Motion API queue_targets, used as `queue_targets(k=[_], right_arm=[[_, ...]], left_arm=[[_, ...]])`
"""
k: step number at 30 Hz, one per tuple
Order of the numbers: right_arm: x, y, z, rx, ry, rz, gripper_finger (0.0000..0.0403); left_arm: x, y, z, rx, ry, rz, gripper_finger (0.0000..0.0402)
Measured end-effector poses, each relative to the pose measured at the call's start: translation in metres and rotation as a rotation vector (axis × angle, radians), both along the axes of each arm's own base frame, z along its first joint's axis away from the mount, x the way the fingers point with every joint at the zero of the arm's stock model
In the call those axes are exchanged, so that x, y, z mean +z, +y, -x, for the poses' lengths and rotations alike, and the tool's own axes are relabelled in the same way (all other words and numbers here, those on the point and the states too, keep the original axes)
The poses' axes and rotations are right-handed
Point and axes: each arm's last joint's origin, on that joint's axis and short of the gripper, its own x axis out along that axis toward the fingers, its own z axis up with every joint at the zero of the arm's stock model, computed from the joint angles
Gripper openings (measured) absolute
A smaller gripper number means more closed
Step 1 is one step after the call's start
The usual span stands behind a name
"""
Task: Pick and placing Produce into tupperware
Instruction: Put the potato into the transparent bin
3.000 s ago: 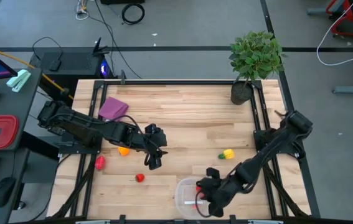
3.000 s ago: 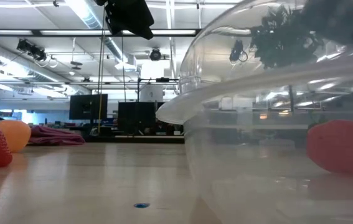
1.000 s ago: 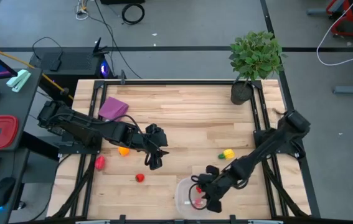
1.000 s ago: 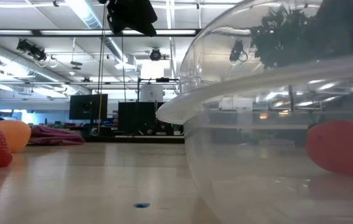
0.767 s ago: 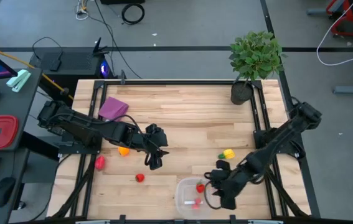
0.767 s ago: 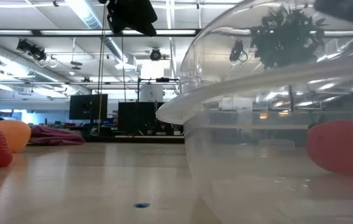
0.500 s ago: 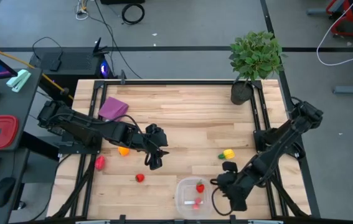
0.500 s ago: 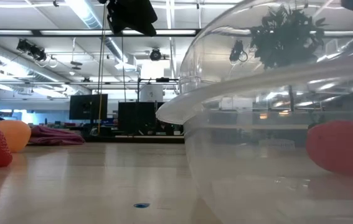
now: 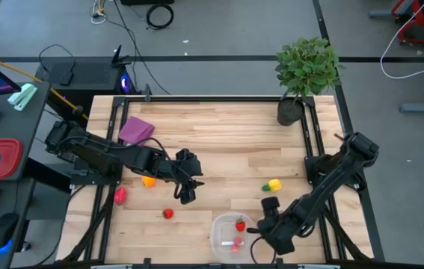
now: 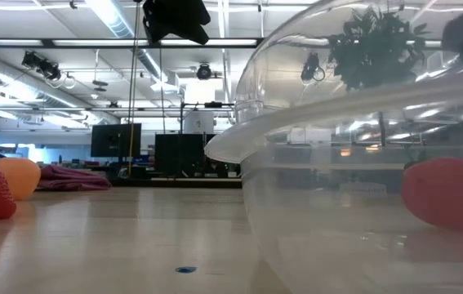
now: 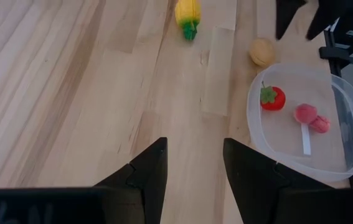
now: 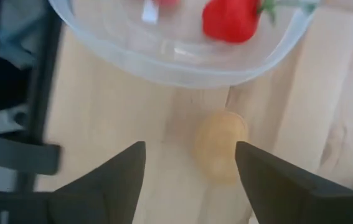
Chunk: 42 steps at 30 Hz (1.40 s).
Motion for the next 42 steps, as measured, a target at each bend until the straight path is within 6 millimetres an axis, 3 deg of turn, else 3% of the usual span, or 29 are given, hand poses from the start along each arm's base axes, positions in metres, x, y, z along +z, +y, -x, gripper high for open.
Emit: queue_targets(k=[6,22,42], right_arm=[[-0.019,0.004,-0.004,-0.004,0.045,0.043,0.0265],[-0.021,-0.008,-0.015,-0.052,0.048,0.056,0.0266],[-0.053,-0.02,-0.004,-0.094,0.06,0.049,0.0265]], left_arm=[[0.0,0.0,0.0,-0.014,0.002,-0.016,0.0162],[0.0,0.0,0.0,-0.019,0.001,-0.02,0.0162],[0.0,0.0,0.0,-0.021,0.003,-0.022,0.0162]])
